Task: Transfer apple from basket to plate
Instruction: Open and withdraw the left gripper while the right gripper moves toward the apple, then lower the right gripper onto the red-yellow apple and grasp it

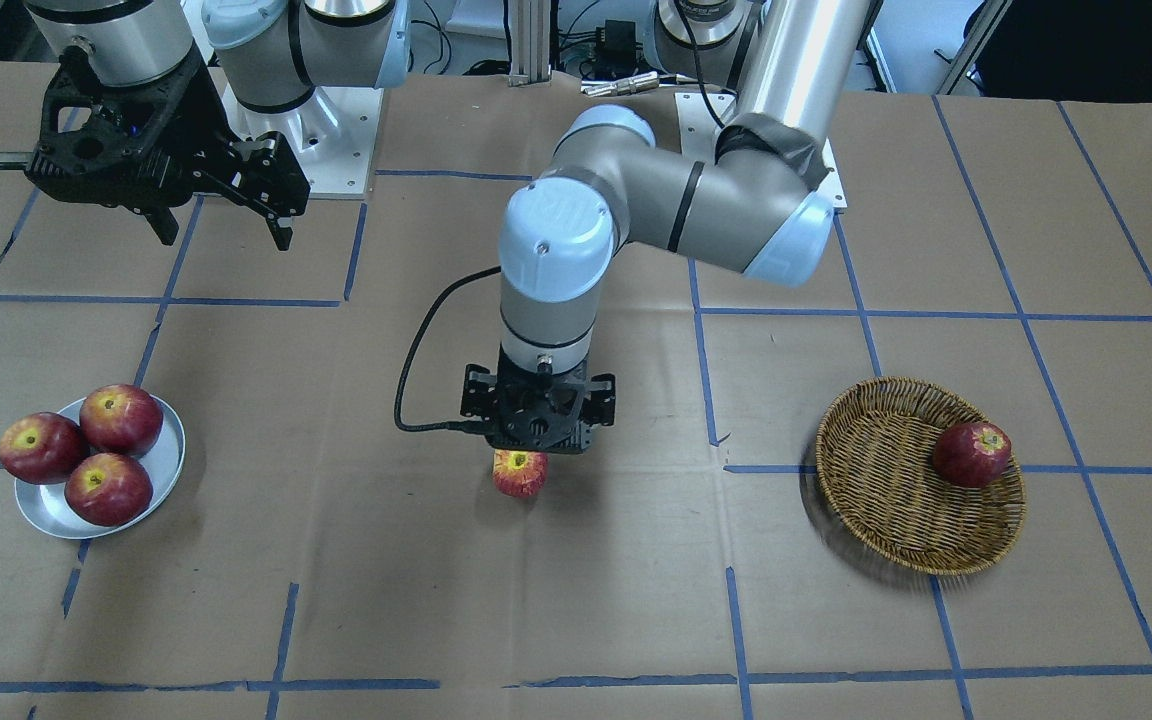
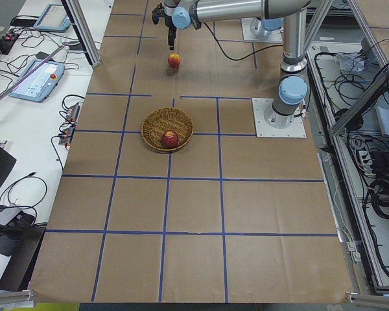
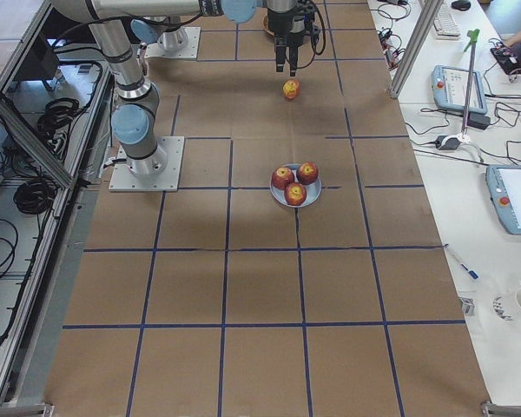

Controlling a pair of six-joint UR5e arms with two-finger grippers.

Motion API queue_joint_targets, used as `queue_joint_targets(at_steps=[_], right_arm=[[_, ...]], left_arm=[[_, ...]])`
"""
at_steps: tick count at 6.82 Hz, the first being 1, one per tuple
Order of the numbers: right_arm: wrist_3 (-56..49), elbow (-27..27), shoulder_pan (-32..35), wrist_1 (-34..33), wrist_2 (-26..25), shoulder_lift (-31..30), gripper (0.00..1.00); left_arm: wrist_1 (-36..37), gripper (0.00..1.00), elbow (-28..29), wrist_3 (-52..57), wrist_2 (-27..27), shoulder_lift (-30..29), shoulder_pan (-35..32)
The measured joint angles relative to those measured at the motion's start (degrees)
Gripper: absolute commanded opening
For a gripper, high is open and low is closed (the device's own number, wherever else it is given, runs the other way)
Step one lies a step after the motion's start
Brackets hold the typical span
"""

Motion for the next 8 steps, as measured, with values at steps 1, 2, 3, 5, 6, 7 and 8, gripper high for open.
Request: queue_joint_targets(at_steps=[1, 2, 3, 5, 6, 7, 8], right_arm=[[0.3, -0.2, 0.5, -0.8, 0.0, 1.5, 1.0], [0.9, -0.4, 1.9, -3.2, 0.0, 3.3, 1.0], [2.6, -0.6, 4.3, -7.2, 0.0, 5.6, 1.0], [9.0, -0.6, 10.2, -15.6, 0.0, 11.3, 1.0], [12.7, -0.6, 13.0, -19.6, -0.1, 14.3, 1.0], [16.1, -0.6, 15.4, -23.6, -0.2, 17.5, 1.0], [18.7, -0.6, 17.5, -27.4, -0.4, 20.7, 1.0]], left_arm=[[-5.6, 0.99, -0.5, 7.4, 0.1, 6.0, 4.1], [-10.1, 0.99, -1.2, 14.5, 0.0, 10.8, 8.4], [-14.4, 0.99, -2.4, 18.9, -0.2, 13.9, 12.2], [-19.0, 0.99, -4.7, 21.3, -0.3, 16.1, 16.4], [-19.4, 0.99, -4.8, 21.4, -0.3, 17.0, 17.0], [-19.5, 0.99, -4.7, 21.3, -0.4, 17.9, 17.1], [-19.4, 0.99, -4.5, 21.1, -0.4, 18.3, 17.1]])
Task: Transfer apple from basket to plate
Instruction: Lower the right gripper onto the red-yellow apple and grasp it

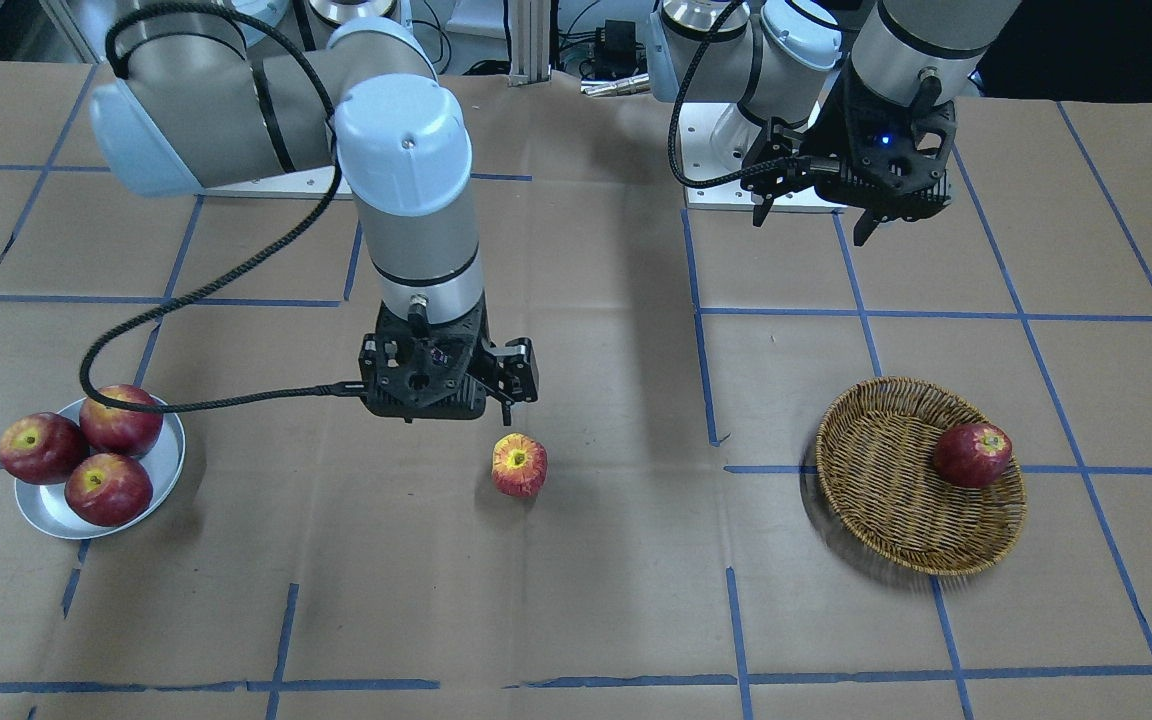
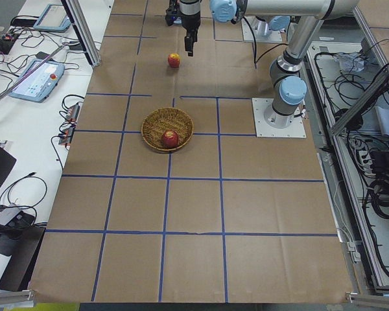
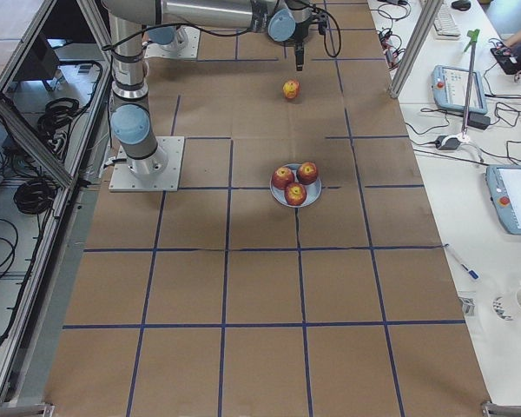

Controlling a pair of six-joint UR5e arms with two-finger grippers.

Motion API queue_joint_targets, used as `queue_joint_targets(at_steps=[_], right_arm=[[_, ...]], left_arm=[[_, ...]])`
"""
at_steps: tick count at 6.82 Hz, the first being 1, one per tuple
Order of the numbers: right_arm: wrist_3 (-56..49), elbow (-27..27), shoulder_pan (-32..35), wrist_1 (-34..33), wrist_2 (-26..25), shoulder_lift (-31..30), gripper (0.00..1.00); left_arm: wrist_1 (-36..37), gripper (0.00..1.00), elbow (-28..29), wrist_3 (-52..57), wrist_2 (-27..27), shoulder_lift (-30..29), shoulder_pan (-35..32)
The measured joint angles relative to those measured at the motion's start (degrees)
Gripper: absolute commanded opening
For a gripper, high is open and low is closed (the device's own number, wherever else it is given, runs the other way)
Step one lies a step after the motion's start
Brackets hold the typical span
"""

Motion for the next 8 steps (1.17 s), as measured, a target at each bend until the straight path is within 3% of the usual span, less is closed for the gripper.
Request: queue_joint_targets(at_steps=[5, 6, 7, 8], right_arm=[[2.8, 3.7, 3.6, -11.7, -0.6, 10.2, 1.0], [2.6, 5.5, 3.5, -14.2, -0.6, 10.6, 0.85], [2.4, 6.7, 3.4, -16.1, -0.7, 11.3, 0.6], [2.2, 7.1, 3.3, -16.8, -0.7, 11.9, 0.44]], left_arm=[[0.3, 0.99, 0.5, 0.0, 0.5, 1.0, -3.6], [0.3, 0.99, 0.5, 0.1, 0.5, 1.1, -3.8], [0.3, 0.99, 0.4, 0.2, 0.5, 1.2, -3.9], [0.3, 0.99, 0.4, 0.2, 0.5, 1.3, -3.9]])
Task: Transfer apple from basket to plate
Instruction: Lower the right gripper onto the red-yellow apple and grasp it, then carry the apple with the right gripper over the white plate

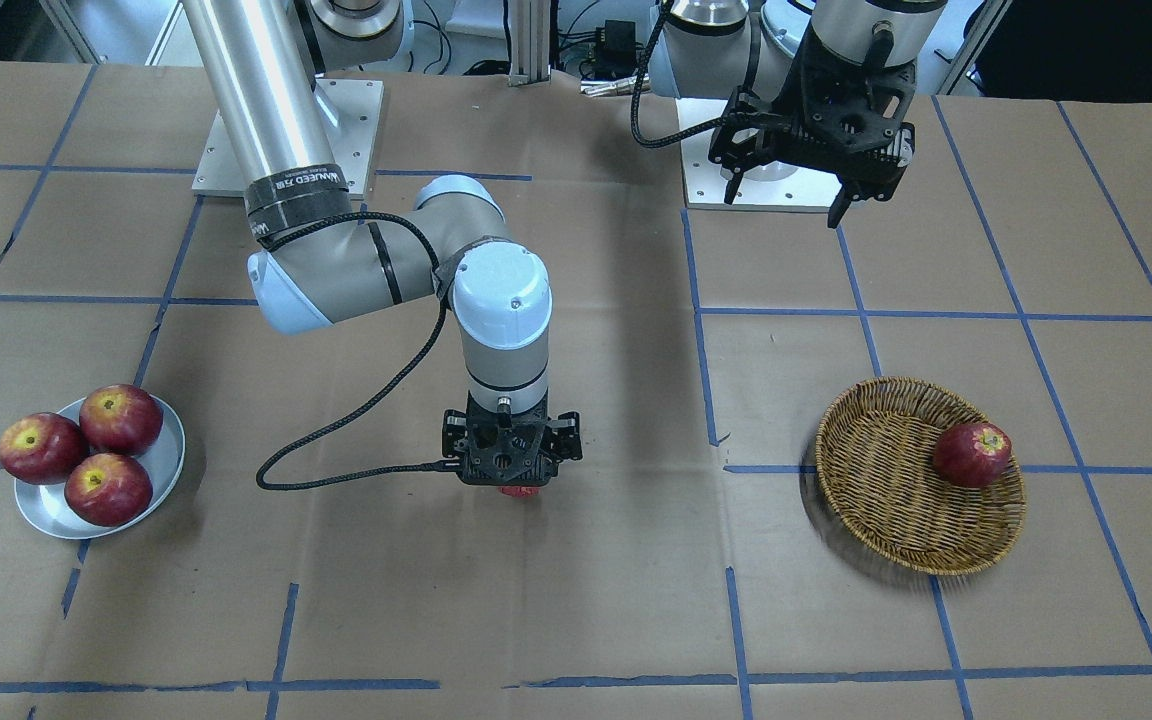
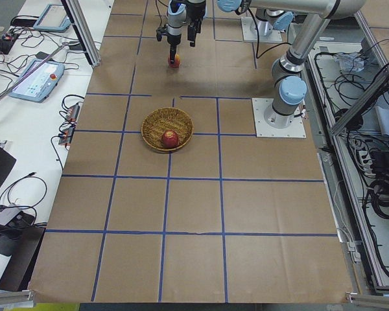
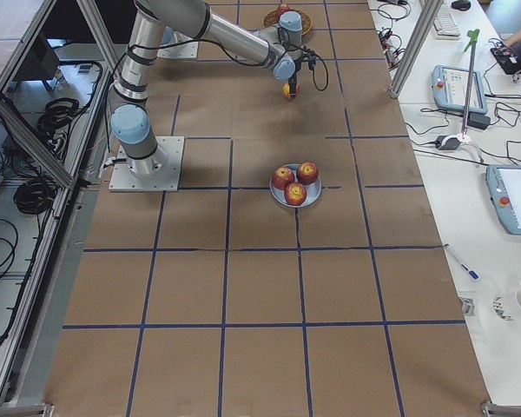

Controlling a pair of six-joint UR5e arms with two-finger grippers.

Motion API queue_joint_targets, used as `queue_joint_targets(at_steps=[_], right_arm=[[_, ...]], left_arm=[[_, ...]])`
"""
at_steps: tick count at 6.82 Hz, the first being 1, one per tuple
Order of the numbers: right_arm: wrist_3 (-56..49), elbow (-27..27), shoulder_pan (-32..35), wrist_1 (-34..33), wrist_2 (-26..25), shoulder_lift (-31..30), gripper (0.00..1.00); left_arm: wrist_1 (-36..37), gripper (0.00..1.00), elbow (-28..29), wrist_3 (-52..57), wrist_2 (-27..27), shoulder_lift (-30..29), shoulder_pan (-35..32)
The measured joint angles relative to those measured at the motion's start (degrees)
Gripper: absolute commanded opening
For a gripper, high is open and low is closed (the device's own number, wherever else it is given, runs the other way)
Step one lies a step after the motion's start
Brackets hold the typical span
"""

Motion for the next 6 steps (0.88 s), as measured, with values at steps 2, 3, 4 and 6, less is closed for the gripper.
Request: queue_joint_targets(at_steps=[2, 3, 4, 6], right_arm=[[0.0, -0.4, -0.1, -0.3, 0.0, 0.1, 0.41], [0.0, -1.5, -0.2, 0.1, 0.0, -0.5, 0.41], [0.0, -3.2, -0.5, 2.4, 0.0, -1.9, 0.41], [-3.9, -5.9, -3.3, 12.2, 0.0, -8.2, 0.41]], left_arm=[[0.0, 0.99, 0.0, 0.0, 0.0, 0.1, 0.0], [0.0, 0.99, 0.0, 0.0, 0.0, 0.1, 0.0], [0.0, 0.99, 0.0, 0.0, 0.0, 0.2, 0.0], [0.0, 0.99, -0.1, 0.0, 0.0, 0.2, 0.0]])
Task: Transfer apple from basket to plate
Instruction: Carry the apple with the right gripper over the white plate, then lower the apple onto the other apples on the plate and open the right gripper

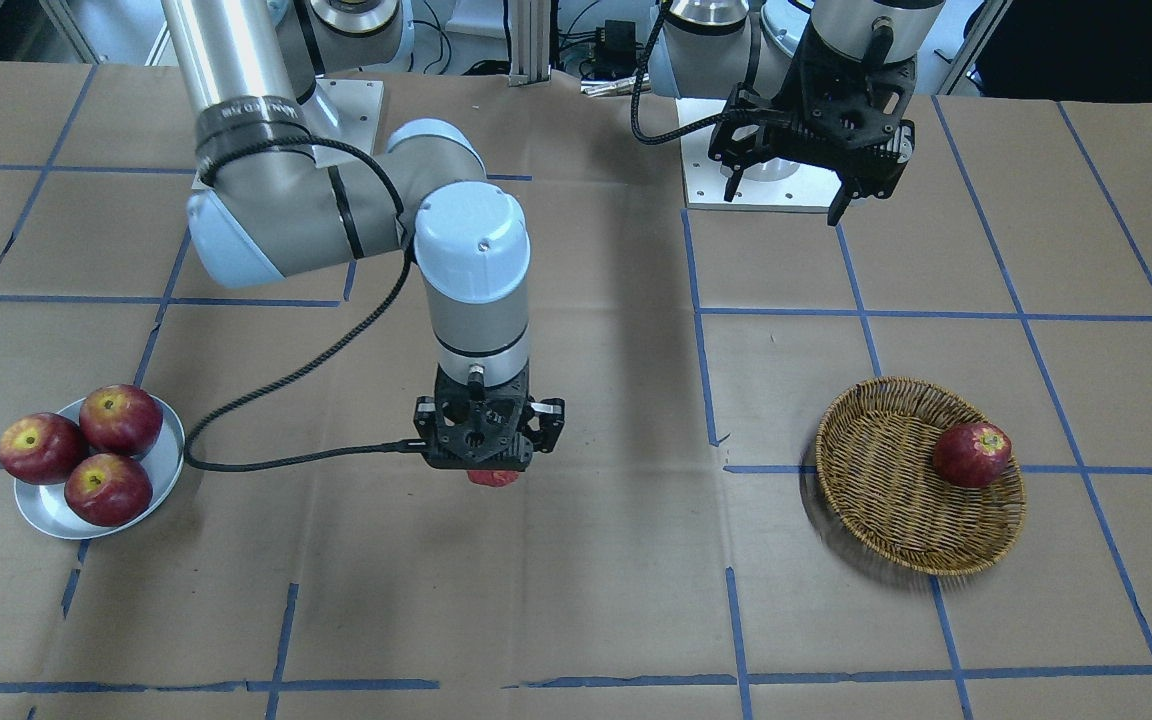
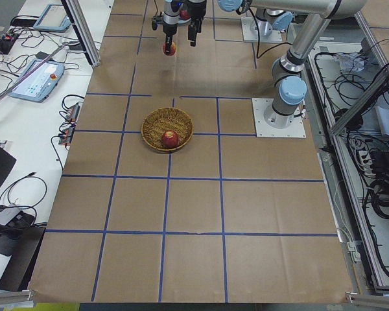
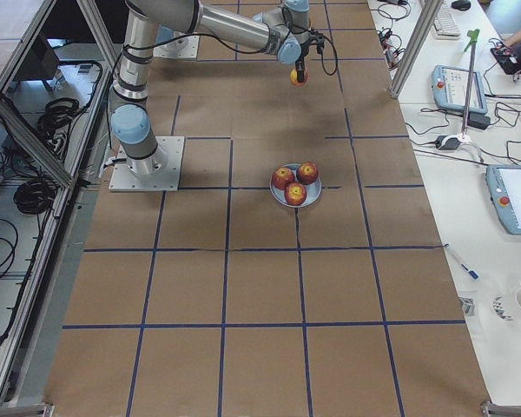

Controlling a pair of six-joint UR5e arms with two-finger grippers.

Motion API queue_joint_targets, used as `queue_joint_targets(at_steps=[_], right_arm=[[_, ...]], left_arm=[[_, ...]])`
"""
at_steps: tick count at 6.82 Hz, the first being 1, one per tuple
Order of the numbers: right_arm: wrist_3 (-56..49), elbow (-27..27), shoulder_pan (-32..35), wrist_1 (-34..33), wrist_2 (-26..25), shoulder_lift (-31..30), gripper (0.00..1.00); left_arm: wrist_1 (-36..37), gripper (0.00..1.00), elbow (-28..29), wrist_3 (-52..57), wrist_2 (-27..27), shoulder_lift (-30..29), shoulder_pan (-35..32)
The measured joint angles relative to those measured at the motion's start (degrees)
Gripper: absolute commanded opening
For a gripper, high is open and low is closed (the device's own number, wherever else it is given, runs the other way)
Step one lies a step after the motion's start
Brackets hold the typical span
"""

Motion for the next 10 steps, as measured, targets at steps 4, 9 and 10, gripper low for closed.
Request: queue_joint_targets(at_steps=[4, 9, 10], right_arm=[[-34.0, 1.7, -23.2, 12.1, 0.7, -10.9, 0.41], [-61.5, 11.3, -41.6, 1.9, 4.3, -9.1, 0.41], [-62.6, 13.5, -42.6, -1.1, 4.5, -8.4, 0.41]], left_arm=[[0.0, 0.99, 0.2, 0.0, 0.0, -0.1, -0.1], [-0.1, 0.99, 0.3, 0.1, 0.0, -0.4, -0.6], [-0.1, 0.99, 0.3, 0.1, 0.1, -0.5, -0.8]])
